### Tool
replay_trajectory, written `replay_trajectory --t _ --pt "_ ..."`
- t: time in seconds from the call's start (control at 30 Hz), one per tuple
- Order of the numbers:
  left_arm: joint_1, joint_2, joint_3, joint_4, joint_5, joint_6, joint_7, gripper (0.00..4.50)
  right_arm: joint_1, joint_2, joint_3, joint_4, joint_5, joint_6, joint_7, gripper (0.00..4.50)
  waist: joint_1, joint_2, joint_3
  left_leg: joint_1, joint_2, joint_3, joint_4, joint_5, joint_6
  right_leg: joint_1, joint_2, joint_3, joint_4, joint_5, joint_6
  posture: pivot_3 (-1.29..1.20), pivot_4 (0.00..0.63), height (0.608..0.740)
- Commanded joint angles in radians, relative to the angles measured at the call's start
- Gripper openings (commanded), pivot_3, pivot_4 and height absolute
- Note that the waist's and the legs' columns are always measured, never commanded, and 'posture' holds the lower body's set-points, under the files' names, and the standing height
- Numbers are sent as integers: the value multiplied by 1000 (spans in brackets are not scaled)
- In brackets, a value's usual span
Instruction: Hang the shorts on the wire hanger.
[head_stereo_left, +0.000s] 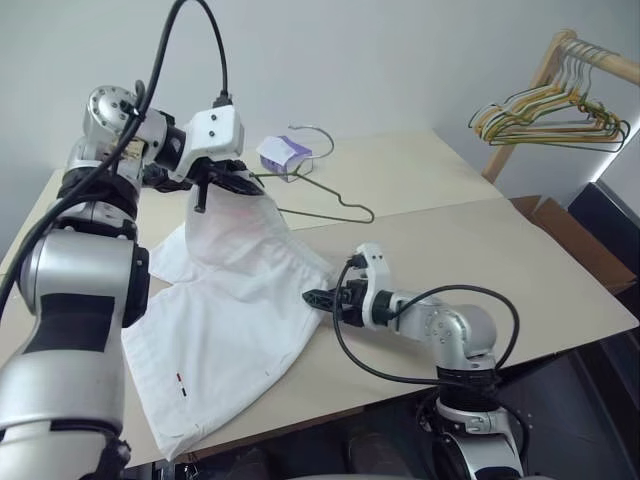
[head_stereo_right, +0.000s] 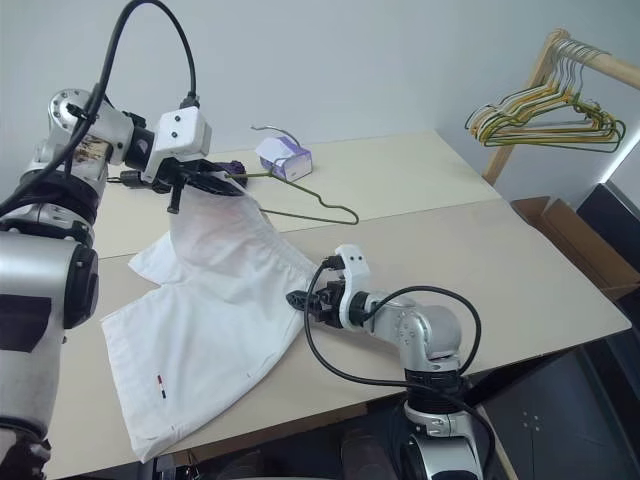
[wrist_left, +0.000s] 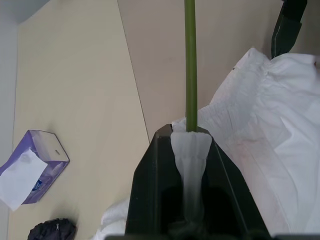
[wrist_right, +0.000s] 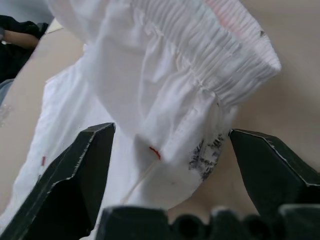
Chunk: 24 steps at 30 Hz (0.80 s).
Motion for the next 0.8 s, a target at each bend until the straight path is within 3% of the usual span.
replay_trajectory --t 0.03,0.3,0.33,0.5,0.8 --pt "-12 12 30 -17 -4 -11 4 43 -16 11 14 15 -2 -91 -9 3127 0 0 0 0 0 0 0 0 0 0 0 0 0 0 0 -180 0 740" --pt "-6 19 59 -22 -12 -2 -12 43 0 -30 76 26 -37 -148 -35 212 1 0 0 0 0 -1 0 0 0 0 0 0 0 0 0 -166 0 740" --pt "-6 22 67 -22 -19 10 -22 43 5 -62 114 21 -75 -183 -39 51 2 0 0 0 0 -1 0 0 0 0 0 0 0 0 0 -164 0 740" --pt "24 47 85 -50 -64 -24 -76 43 9 -232 231 41 -235 -294 -63 51 2 0 0 0 0 -1 0 0 0 0 0 -1 0 0 0 -169 0 740" --pt "145 94 88 -128 -133 -34 -76 43 6 -439 176 51 -304 -382 -44 51 3 0 0 0 0 -1 0 0 0 1 0 0 0 0 0 -172 0 740"
